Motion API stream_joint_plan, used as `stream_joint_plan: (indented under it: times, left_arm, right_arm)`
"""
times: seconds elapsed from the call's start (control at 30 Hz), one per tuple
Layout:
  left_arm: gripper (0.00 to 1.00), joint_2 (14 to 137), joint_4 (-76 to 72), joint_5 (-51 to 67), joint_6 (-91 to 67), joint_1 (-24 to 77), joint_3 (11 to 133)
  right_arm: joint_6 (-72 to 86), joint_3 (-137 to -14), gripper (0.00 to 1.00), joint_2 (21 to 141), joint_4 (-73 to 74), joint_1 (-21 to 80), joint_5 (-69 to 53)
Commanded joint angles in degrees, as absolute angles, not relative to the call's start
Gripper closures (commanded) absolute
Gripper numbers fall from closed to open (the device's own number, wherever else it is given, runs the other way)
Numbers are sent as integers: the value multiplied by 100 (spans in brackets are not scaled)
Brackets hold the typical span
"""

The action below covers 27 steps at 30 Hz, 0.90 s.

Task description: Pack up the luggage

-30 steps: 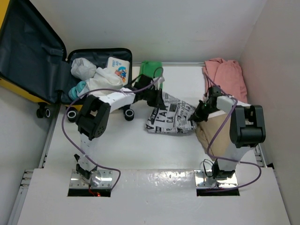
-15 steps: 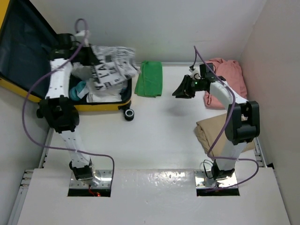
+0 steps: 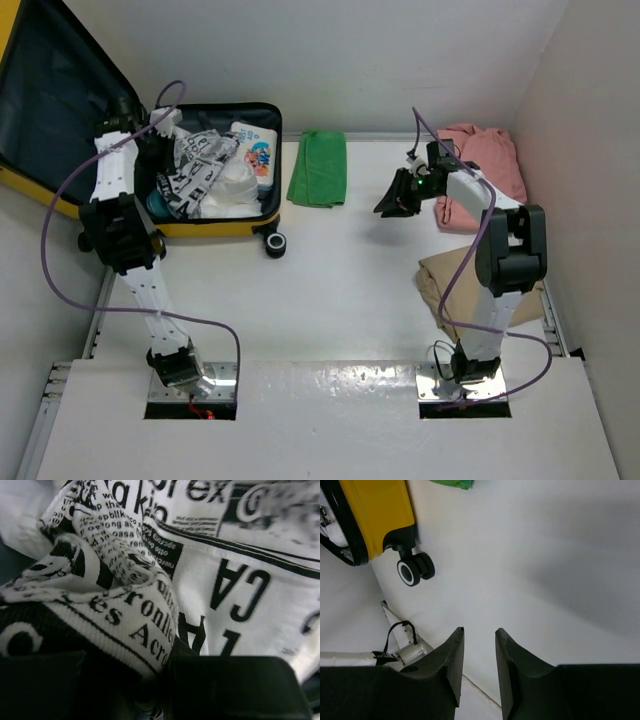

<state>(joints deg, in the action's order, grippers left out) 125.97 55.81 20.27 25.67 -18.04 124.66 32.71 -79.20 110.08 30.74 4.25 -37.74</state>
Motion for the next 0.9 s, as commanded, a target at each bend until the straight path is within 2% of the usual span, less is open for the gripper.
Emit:
stream_joint_plan:
  times: [0.0,0.17,0.2,0.23,0.27,0.3,0.33,0.4,0.5,0.57,0.63,0.77,0.87]
  left_arm:
    - [100,12297,4986,1460,2385,-1811,11849]
    - [100,12042,4220,415,2031,-1679,10823]
    - [97,11902,4062,283,1961,-1679,10637]
    - [88,11813,4008,203,1812,-1679,10461]
    - [72,11717,3956,141,1706,-1679,10163]
    - [50,11481,3851,262,1461,-1679,10047]
    - [40,11313,3780,264,1337,-1679,9941]
    - [18,10909,3413,973,1109,-1959,9644]
    - [5,10074,2789,1362,731,-2030,9396]
    - [0,9784,2068,1485,380,-2030,9343]
    - [0,9589,1506,1485,212,-1978,9588]
    - [0,9606,1415,1099,719,-1137,10264]
    - [0,9606,1538,977,853,-661,10179]
  right_arm:
    - [3120,-8235,69,11100,3076,457,-3735]
    - [2936,-8288,69,11110,3164,466,-3604]
    - [2909,-8288,69,11127,3181,466,-3551]
    - [2857,-8279,67,11110,3190,466,-3525]
    - [2813,-8244,67,11083,3199,448,-3498]
    - [2734,-8235,67,11048,3199,466,-3481]
    - [2733,-8235,67,11039,3199,466,-3463]
    - [2655,-8183,66,10978,3208,449,-3437]
    - [2540,-8165,65,10925,3217,448,-3402]
    - [2427,-8200,64,10890,3260,396,-3288]
    - [2365,-8192,63,10785,3252,264,-3060]
    - [2241,-8165,57,10652,3085,44,-2585]
    - [2408,-8601,51,11012,2910,44,-2584]
